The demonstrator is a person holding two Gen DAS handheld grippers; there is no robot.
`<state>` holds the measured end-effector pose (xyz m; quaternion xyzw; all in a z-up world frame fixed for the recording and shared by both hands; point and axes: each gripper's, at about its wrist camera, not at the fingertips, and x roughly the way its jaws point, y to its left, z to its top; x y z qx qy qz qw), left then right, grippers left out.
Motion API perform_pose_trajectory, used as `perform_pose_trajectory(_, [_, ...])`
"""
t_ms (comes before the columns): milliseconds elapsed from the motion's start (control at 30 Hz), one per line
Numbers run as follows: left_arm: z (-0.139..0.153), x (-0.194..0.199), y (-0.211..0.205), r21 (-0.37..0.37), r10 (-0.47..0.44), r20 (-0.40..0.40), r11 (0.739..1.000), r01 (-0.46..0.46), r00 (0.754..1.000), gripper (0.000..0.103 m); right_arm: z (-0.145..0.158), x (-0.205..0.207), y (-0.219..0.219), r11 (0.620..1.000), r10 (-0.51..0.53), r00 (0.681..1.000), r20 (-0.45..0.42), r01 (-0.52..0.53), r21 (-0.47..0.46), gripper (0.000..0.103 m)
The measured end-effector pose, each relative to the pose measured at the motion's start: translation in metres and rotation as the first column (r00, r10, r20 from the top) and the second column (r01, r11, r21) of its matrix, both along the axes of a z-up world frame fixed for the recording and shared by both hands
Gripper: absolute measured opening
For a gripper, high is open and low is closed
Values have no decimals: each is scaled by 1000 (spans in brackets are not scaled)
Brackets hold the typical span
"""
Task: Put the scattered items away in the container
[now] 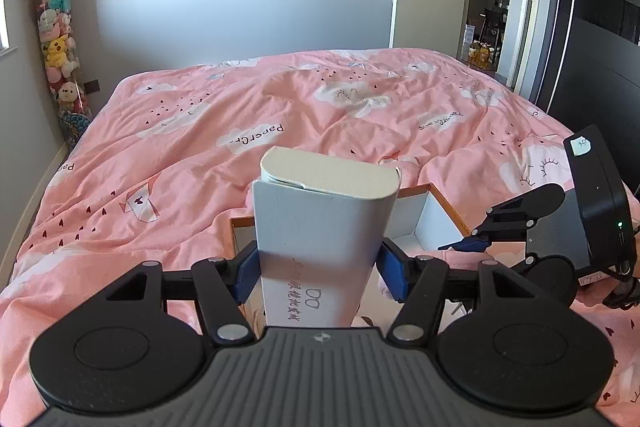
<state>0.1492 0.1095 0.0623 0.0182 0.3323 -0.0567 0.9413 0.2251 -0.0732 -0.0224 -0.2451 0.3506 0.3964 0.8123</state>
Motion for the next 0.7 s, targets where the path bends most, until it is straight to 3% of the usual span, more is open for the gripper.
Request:
perform_pose_trajectory(233, [-11, 28, -4, 21, -14, -35, 1000, 15, 999, 72, -28, 34, 7, 993, -43, 996, -79, 34, -110, 45])
perform_pose_trajectory(433, [-22, 52, -8, 34, -35, -84, 999, 38, 996, 72, -49, 39, 20, 985, -46, 997, -62, 35, -169, 46])
perform_pose_trajectory(600, [-39, 78, -18, 144, -64, -152, 986, 86, 986, 72, -58, 38, 19, 984, -35, 993, -110, 15, -180, 50])
perform_pose_trajectory(700, [-52, 90, -28, 242, -84, -175, 962, 126, 981, 72, -57, 42, 12, 989, -52, 986, -161, 28, -148, 53])
